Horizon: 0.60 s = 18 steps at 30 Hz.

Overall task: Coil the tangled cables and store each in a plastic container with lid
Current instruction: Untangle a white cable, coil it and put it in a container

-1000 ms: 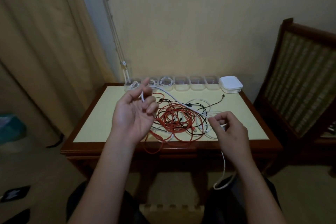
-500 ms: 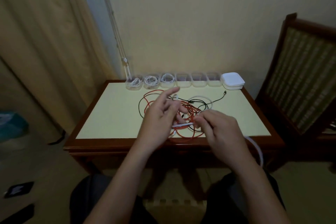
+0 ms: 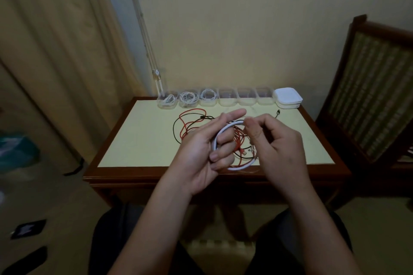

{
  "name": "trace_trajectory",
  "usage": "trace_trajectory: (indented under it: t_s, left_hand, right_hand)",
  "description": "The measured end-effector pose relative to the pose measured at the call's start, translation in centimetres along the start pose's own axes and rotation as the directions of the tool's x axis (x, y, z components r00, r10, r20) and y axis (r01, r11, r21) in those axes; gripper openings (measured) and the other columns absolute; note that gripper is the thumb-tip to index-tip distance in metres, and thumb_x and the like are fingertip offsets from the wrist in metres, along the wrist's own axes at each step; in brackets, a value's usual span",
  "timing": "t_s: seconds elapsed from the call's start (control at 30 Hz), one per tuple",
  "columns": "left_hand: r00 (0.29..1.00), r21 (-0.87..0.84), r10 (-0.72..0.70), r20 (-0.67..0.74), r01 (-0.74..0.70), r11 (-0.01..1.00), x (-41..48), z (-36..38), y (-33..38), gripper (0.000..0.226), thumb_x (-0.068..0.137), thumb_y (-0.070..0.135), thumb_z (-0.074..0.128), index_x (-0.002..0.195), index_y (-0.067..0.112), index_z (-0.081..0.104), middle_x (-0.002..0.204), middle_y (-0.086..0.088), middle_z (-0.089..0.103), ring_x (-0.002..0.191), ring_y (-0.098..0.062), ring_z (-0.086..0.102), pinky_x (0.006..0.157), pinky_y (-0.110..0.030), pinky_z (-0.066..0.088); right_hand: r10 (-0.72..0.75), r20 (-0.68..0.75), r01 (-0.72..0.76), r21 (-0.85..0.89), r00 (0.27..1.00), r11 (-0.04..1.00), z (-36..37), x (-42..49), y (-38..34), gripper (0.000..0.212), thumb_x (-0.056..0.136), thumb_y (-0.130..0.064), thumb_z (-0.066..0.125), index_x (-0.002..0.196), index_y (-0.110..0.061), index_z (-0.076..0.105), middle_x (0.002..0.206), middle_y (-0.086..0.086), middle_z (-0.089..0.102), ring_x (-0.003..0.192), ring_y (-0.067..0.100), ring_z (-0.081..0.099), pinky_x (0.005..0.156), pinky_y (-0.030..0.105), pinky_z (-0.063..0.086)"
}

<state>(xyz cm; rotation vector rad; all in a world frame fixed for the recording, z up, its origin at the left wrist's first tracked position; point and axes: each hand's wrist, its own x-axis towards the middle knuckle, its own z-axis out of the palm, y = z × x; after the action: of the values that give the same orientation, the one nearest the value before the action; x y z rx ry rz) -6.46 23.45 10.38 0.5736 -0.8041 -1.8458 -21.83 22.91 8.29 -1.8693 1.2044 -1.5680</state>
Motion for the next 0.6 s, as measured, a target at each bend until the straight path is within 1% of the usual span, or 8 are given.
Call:
trace_trajectory:
  t_s: [0.07, 0.13, 0.2, 0.3, 0.37, 0.43, 0.5, 0.6]
  left_hand:
    - [1.000, -0.002, 0.020, -0.011, -0.020, 1.000, -0.1, 0.3, -0.3, 0.044, 0.096, 0.028, 0.048, 0.132, 0.005, 0.059, 0.065, 0.004, 0.030, 0.041, -0.003, 0.023, 0.040, -0.020, 0.010]
    - [0.998, 0.035, 0.050, -0.045, -0.049, 0.998, -0.2, 0.8, -0.6, 0.045, 0.095, 0.030, 0.049, 0.130, 0.004, 0.060, 0.066, 0.003, 0.028, 0.043, -0.003, 0.022, 0.042, -0.021, 0.009]
    - [0.993, 0.059, 0.092, -0.080, -0.087, 0.994, -0.3, 1.2, -0.7, 0.043, 0.097, 0.029, 0.048, 0.129, 0.003, 0.060, 0.065, 0.004, 0.028, 0.043, -0.003, 0.021, 0.042, -0.021, 0.009]
    - [0.981, 0.053, 0.127, -0.145, -0.121, 0.991, -0.4, 1.1, -0.7, 0.037, 0.100, 0.025, 0.048, 0.128, 0.004, 0.061, 0.062, 0.005, 0.029, 0.042, -0.002, 0.022, 0.040, -0.020, 0.009]
    - [0.977, 0.012, 0.124, -0.176, -0.124, 0.992, -0.5, 1.1, -0.5, 0.034, 0.099, 0.024, 0.050, 0.124, 0.005, 0.063, 0.060, 0.005, 0.028, 0.040, -0.001, 0.021, 0.038, -0.019, 0.009]
    - [0.975, -0.060, 0.112, -0.194, -0.125, 0.990, -0.6, 1.1, 0.0, 0.032, 0.098, 0.024, 0.050, 0.120, 0.006, 0.064, 0.059, 0.006, 0.027, 0.038, -0.002, 0.021, 0.036, -0.018, 0.010]
    - [0.970, -0.117, 0.113, -0.217, -0.141, 0.983, -0.8, 0.9, 0.7, 0.028, 0.100, 0.023, 0.048, 0.116, 0.007, 0.065, 0.056, 0.008, 0.027, 0.035, -0.004, 0.021, 0.034, -0.017, 0.011]
    - [0.958, -0.175, 0.147, -0.248, -0.194, 0.965, -1.2, 0.3, 2.3, 0.027, 0.102, 0.022, 0.045, 0.112, 0.009, 0.066, 0.054, 0.009, 0.026, 0.034, -0.005, 0.021, 0.033, -0.016, 0.011]
  right_hand:
    - [0.008, -0.062, -0.009, -0.017, 0.998, 1.000, 0.4, -0.1, -0.1, 0.027, 0.101, -0.030, 0.060, 0.075, -0.021, 0.064, 0.060, -0.009, 0.054, 0.057, 0.006, 0.048, 0.055, 0.022, 0.036]
    - [0.029, -0.118, -0.032, -0.027, 0.993, 0.999, 0.9, -0.2, -0.1, 0.029, 0.101, -0.030, 0.061, 0.074, -0.019, 0.064, 0.058, -0.005, 0.053, 0.055, 0.008, 0.046, 0.055, 0.024, 0.036]
    - [0.050, -0.141, -0.052, -0.010, 0.989, 0.999, 1.1, -0.2, -0.3, 0.031, 0.101, -0.032, 0.061, 0.073, -0.018, 0.064, 0.057, -0.002, 0.054, 0.055, 0.011, 0.047, 0.053, 0.023, 0.036]
    - [0.071, -0.104, -0.069, 0.021, 0.992, 0.997, 0.9, -0.2, -0.5, 0.032, 0.099, -0.033, 0.062, 0.073, -0.017, 0.065, 0.059, -0.004, 0.056, 0.056, 0.008, 0.048, 0.055, 0.026, 0.039]
    - [0.092, -0.075, -0.089, 0.044, 0.993, 0.995, 0.7, -0.2, -0.7, 0.032, 0.098, -0.035, 0.063, 0.072, -0.016, 0.065, 0.058, -0.007, 0.055, 0.058, 0.004, 0.047, 0.056, 0.026, 0.039]
    - [0.113, -0.068, -0.108, 0.076, 0.991, 0.991, 0.5, -0.3, -0.7, 0.030, 0.097, -0.033, 0.064, 0.071, -0.019, 0.065, 0.058, -0.011, 0.057, 0.057, 0.001, 0.049, 0.055, 0.020, 0.039]
    - [0.132, -0.056, -0.126, 0.099, 0.990, 0.987, 0.1, -0.4, -0.7, 0.026, 0.097, -0.030, 0.065, 0.073, -0.019, 0.066, 0.062, -0.013, 0.062, 0.059, 0.000, 0.056, 0.055, 0.014, 0.040]
    - [0.176, -0.026, -0.172, 0.100, 0.984, 0.980, -0.8, -0.5, -0.1, 0.021, 0.096, -0.030, 0.067, 0.079, -0.017, 0.069, 0.068, -0.014, 0.067, 0.062, -0.002, 0.060, 0.056, 0.011, 0.042]
